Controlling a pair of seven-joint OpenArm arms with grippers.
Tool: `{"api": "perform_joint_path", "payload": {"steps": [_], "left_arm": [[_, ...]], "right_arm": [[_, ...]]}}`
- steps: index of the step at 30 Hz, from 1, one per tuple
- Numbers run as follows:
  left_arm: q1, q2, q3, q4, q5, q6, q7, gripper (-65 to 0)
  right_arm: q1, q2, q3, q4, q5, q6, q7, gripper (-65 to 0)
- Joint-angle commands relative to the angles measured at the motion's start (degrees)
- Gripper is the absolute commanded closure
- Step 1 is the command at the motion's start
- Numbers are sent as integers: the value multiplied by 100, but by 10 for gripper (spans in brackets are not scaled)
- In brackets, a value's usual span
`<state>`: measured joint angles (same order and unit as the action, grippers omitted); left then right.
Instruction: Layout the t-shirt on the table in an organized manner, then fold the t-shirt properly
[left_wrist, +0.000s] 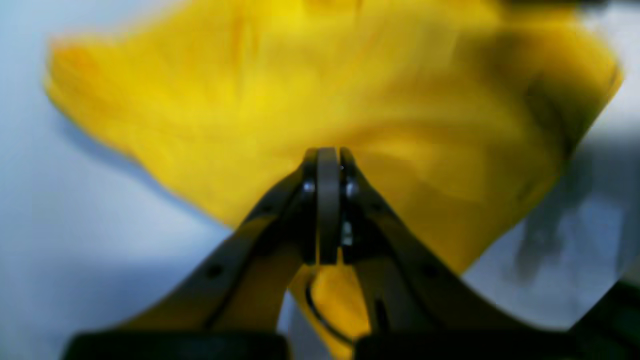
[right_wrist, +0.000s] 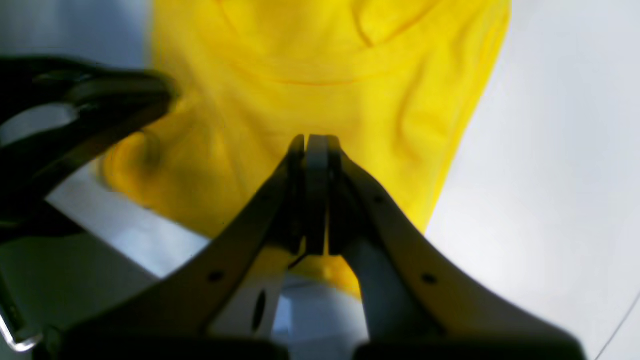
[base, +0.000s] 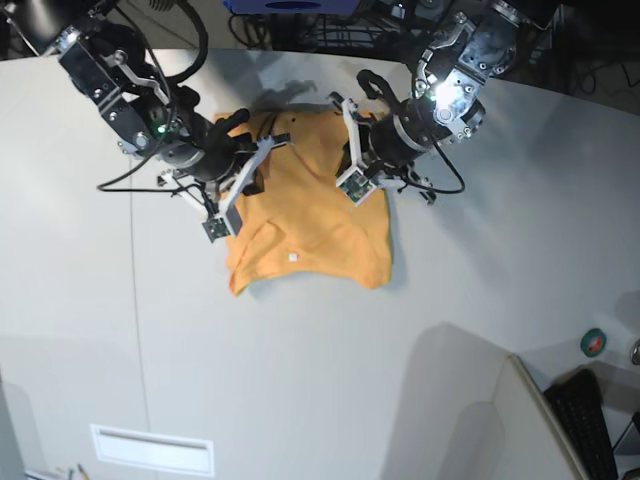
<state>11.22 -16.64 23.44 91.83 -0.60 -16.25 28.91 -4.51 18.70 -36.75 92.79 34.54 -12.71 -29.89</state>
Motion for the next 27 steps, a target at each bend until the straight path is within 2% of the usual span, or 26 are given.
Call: {"api": "perform_joint_path", "payload": {"steps": [1,7,13,16,19,23,27], "left_arm": [[-10,-10,-1,-106,-32,38,-91,0],[-54,-10,-54,-739,-32,47,-108,0],[-10,-19,-80,-229,-41,47,-73,0],[297,-169,-142,421,-50,47,-55,0],[886,-239,-757,984,-94,47,-55,0],[1845,-230,-1856,1538,-94,47,-99,0],[2610,-248,-2436,1634,-94,47,-99,0]], "right_arm": [[69,-63,-48,-123,49,27,66,0],[-54,-222,-101,-994,49,53,400,0],[-239,-169,-48,-466,49,27,461,0],[-274,192,-48,79,66,18,365,0],[-546,596,-13,677,58,18,250,0],[-1390,1185,532,1433,49,18,242,0],[-2489,1757,1271,1863,58,18,242,0]]}}
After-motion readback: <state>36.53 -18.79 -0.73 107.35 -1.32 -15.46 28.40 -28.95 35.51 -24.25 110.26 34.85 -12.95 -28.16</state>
